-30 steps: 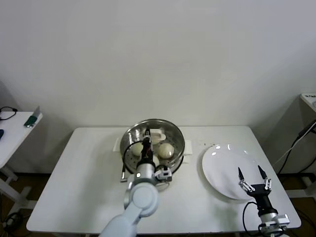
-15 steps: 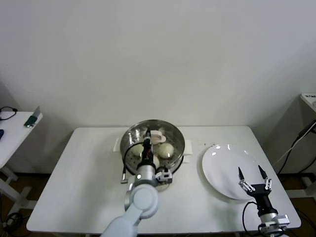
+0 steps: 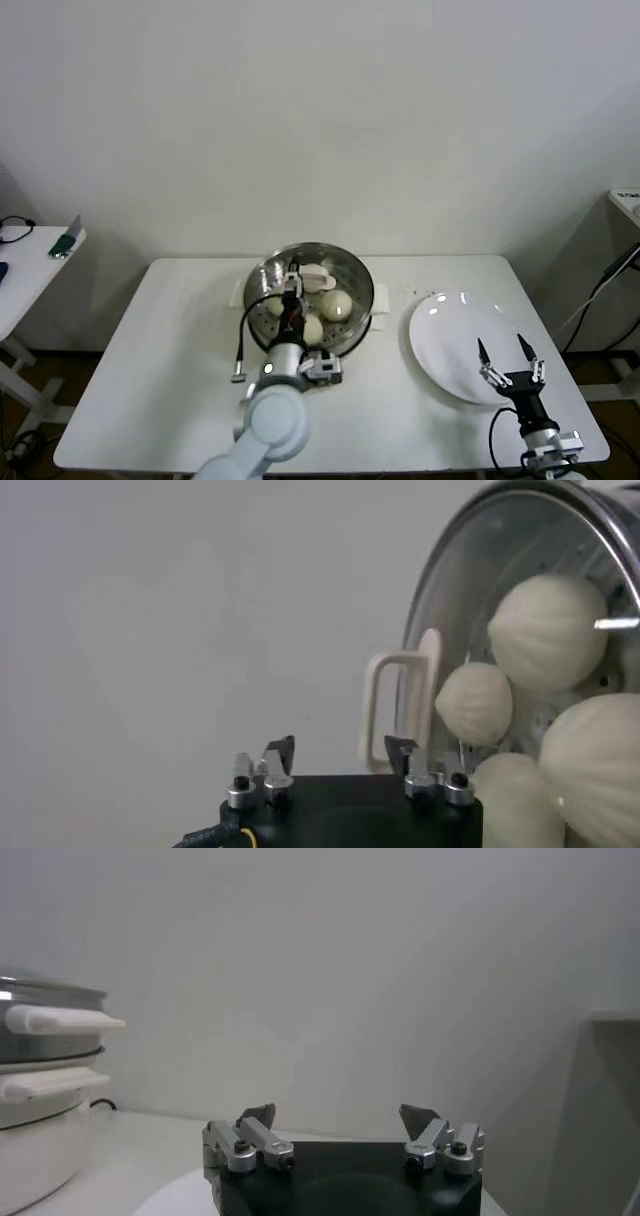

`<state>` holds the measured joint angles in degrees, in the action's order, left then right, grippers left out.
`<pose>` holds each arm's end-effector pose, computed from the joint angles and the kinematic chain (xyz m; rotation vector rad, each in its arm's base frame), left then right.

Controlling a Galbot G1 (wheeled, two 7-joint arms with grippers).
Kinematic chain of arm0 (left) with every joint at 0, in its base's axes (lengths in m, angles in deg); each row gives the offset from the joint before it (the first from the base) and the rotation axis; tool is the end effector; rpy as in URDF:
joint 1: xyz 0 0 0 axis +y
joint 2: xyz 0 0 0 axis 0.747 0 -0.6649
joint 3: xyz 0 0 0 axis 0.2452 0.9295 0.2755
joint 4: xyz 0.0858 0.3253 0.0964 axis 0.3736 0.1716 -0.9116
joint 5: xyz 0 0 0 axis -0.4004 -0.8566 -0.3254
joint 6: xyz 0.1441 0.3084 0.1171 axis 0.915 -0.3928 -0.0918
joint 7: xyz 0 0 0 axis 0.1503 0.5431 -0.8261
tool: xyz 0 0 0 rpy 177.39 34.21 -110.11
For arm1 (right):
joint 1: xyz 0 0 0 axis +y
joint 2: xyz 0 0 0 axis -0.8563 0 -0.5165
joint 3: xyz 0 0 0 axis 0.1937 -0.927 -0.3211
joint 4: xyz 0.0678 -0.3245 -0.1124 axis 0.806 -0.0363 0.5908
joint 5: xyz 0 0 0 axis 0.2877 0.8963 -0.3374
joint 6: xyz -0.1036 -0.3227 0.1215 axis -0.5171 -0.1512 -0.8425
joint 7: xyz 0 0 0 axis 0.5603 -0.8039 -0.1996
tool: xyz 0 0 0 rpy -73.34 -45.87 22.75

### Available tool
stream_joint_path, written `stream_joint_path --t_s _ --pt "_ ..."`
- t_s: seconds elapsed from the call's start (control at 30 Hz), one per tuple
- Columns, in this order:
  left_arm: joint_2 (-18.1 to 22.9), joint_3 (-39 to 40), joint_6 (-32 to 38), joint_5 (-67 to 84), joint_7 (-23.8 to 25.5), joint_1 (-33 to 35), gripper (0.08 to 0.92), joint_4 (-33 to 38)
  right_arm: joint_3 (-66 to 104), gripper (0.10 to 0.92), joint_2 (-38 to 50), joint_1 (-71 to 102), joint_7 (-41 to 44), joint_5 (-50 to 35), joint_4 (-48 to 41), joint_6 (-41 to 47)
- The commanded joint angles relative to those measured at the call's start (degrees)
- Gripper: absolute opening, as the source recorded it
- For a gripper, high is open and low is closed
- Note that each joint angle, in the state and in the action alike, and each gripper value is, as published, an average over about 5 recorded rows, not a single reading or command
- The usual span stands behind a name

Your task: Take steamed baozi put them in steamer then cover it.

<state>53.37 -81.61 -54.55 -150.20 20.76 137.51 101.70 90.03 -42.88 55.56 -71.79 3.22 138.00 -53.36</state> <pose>0.2734 -0.1344 -0.2551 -0.0555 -2.3056 -2.0989 0.2006 -0.1806 -0.4244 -0.0755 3.1165 -0.1509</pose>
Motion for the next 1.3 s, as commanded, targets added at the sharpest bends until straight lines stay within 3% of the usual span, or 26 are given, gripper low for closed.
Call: stream_joint_path --t_s 0.03,0.27,0.43,0.53,0.67,0.8,1.0,1.3 --pt "-7.16 -3.97 2.95 22.11 -6.26 4.93 0.645 13.97 -1.13 0.823 -0.17 -1.03 -3.06 -0.67 0.05 1.44" --pt "-8.13 -27.24 19.03 60.10 -21.87 13.90 0.811 14.35 -1.51 0.823 0.03 -0.85 -4.96 -1.05 1.74 1.30" --pt "-7.68 -48.27 32.22 84.36 -21.69 22.93 0.822 9.99 -1.91 0.823 -0.26 -1.14 -5.00 -0.96 1.93 1.09" --pt "-8.79 -54.54 40.15 93.16 -20.89 28.10 0.823 4.39 -2.34 0.823 -0.29 -1.31 -4.96 -0.85 1.43 0.80" --pt "-8.94 -54.28 49.96 97.12 -21.39 32.14 0.823 -2.54 -2.81 0.823 -0.27 -1.58 -4.91 -0.78 0.47 -0.09" --pt "-6.82 -51.07 54.81 97.08 -21.90 33.10 0.823 -6.52 -3.13 0.823 -0.29 -1.63 -4.85 -0.82 -0.39 -1.09" --pt "-3.11 -47.82 56.24 94.32 -21.31 31.93 0.823 -10.75 -4.08 0.823 -0.32 -1.41 -4.87 -0.98 -0.97 -1.33" --pt "-1.47 -46.73 55.92 93.89 -18.50 33.01 0.823 -9.47 -4.63 0.823 -0.83 -0.08 -4.91 -1.60 -0.63 -1.86"
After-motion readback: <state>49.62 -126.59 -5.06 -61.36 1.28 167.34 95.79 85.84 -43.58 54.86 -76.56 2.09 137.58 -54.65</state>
